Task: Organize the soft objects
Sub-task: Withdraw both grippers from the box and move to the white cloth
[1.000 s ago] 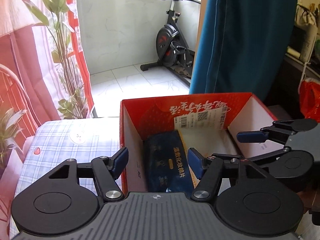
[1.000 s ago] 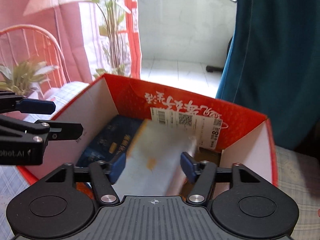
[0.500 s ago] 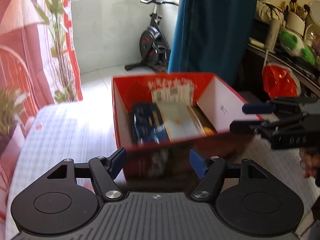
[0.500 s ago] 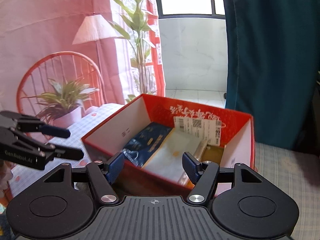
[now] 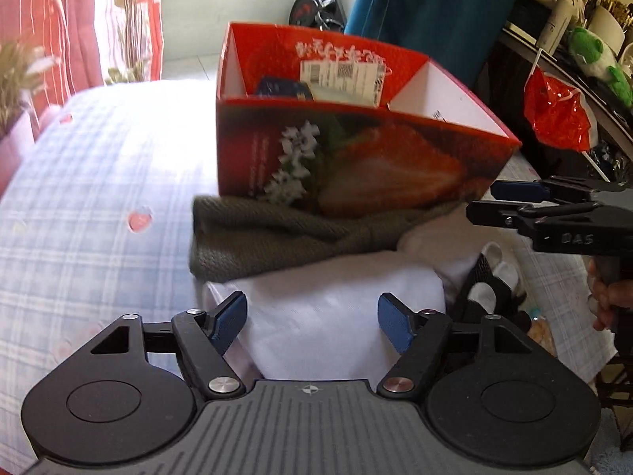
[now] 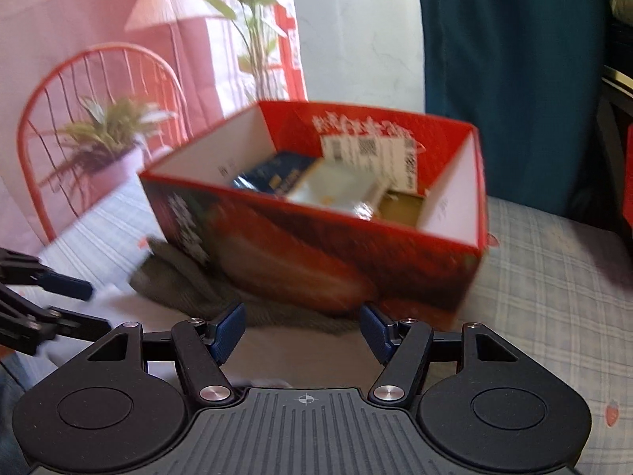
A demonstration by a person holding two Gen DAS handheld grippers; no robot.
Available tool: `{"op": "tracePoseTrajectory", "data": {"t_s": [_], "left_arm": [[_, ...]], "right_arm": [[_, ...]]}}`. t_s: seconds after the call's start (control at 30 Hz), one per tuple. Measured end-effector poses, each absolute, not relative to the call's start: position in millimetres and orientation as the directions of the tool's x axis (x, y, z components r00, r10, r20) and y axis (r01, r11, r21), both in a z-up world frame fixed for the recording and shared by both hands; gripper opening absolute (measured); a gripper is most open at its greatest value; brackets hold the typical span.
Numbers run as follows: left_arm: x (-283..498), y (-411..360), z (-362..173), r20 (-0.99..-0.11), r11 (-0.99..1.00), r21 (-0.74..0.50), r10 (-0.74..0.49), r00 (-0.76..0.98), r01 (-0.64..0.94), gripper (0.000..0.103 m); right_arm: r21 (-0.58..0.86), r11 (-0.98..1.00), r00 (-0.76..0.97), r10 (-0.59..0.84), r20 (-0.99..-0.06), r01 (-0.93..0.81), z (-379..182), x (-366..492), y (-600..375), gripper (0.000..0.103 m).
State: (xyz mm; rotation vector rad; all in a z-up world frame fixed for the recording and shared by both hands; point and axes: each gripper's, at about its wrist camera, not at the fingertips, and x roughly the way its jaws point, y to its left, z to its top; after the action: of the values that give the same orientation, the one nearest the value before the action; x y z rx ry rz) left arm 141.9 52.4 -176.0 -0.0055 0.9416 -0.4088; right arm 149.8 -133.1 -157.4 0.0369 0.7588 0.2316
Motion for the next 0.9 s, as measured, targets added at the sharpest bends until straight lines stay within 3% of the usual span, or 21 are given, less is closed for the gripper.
{"op": "tracePoseTrajectory", "data": {"t_s": [0.3,0.67,0.9], "left_arm": [[137,33,-192,-0.797,0.903,-0.188,-0.37,0.478,0.386,0.083],[148,30,-211,-0.795,0.903,-0.237,-0.393,0.463,0.359,0.084],[153,27,-221,-0.774,0.902,-0.244,-0.402,0.489,0.355,0.082]], "right_arm": [[0.105,0.985,0.664,0.168,-0.728,-0.135,-183,145,-160,0.06],[0.182,0.955,0.596,0.288,-0.749,-0.232,-191,140,-141,0.06],[0.248,0.948,0.598,0.319,-0.735,-0.2,-201,143,-135,0.062]]}}
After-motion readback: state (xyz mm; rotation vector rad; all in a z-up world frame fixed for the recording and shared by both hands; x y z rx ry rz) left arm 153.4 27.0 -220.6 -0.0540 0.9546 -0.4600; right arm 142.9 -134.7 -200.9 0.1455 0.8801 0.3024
